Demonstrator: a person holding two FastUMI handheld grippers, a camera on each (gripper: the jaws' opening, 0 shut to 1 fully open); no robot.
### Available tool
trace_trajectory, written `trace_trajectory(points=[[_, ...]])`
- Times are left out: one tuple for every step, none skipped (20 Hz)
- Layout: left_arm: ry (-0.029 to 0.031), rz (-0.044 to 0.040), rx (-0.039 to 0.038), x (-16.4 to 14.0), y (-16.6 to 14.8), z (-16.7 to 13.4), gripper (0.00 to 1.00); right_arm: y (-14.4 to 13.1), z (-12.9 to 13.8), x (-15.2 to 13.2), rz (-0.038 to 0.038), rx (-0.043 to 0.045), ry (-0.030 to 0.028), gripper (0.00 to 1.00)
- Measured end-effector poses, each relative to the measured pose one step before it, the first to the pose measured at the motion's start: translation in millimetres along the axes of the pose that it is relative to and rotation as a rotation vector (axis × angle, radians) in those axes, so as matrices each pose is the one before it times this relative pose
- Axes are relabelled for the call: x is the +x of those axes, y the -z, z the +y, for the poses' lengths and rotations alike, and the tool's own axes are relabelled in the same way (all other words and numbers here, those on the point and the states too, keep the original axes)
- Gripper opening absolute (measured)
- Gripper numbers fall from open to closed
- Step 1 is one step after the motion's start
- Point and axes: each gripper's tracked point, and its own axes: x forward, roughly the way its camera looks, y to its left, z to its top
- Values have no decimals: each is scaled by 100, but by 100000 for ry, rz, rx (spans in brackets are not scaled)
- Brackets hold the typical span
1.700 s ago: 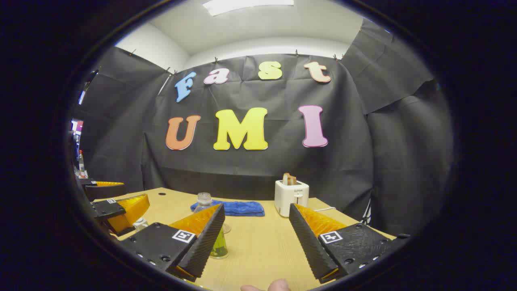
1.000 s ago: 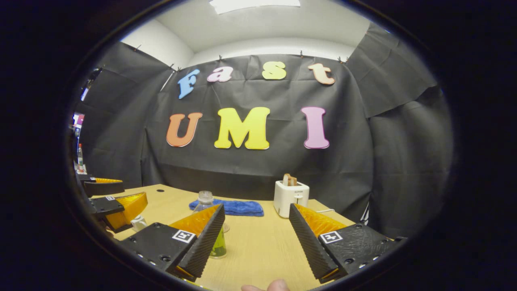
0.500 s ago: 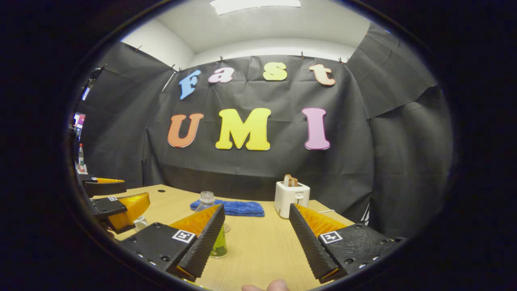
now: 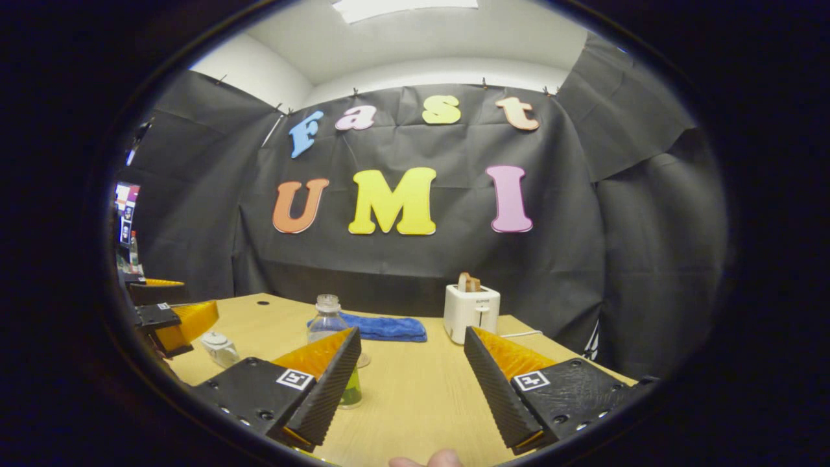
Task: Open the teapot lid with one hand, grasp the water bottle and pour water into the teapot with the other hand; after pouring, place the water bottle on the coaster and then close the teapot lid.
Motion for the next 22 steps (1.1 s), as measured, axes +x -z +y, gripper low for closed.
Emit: trace_trajectory(points=[[-1326, 1859, 56, -44, 745, 757, 99, 371, -94, 103, 904, 237, 177, 95], [-1508, 2533, 67, 50, 1012, 764, 99, 371, -87, 75, 660, 578, -201, 96], [-806, 1588, 176, 36, 677, 527, 99, 300, 129, 221, 931, 422, -418, 95], [-578, 747, 228, 236, 508, 501, 99, 492, 14, 125, 988, -45, -162, 95], [-390, 898, 98, 279, 431, 407, 99, 253, -40, 104, 722, -174, 121, 95], [-22, 977, -146, 427, 432, 116, 99, 360, -12, 64, 644, -176, -10, 98], [-122, 907, 40, 527, 376, 132, 99, 204, -17, 95, 590, -368, 134, 98], [-99, 653, 54, 528, 371, 237, 96, 241, -175, 167, 591, -549, 333, 98], [-292, 1105, 87, 662, 313, 344, 98, 202, -265, 72, 649, -659, 747, 98], [-728, 1138, -146, 721, 459, 411, 96, 244, -259, 31, 304, -226, 541, 96], [156, 1421, -600, 741, 364, 276, 94, 52, -212, 10, 374, 452, 259, 96], [124, 1653, -835, 585, 466, 111, 89, 260, -233, 50, 463, 690, 441, 98], [200, 1641, -789, 611, 495, 57, 87, 151, -226, 17, 427, 317, 651, 96], [516, 2054, -229, 503, 550, 34, 83, 184, -277, 78, 343, -37, 690, 96], [207, 1365, 350, 545, 257, 66, 79, 60, -155, 78, 321, -143, 529, 96], [-243, 1035, 392, 341, 236, 184, 72, 69, -100, 114, 206, 248, 220, 96], [-165, 608, -171, 330, 86, 199, 69, 55, -15, 112, 174, 266, -50, 96], [-92, 875, -360, 410, 241, 164, 63, 206, 6, 114, 342, 16, -19, 96], [-316, 1168, -113, 258, 294, 95, 61, 57, -10, 73, 200, -144, -75, 98], [-489, 291, 246, -56, 129, 55, 57, 96, -23, 107, 265, -105, 0, 98], [-422, -633, 649, 28, -242, 7, 55, 120, 25, 75, 230, -37, -171, 96], [-645, 180, 232, 264, 45, 113, 52, 127, -46, 127, 303, -4, -80, 96]])
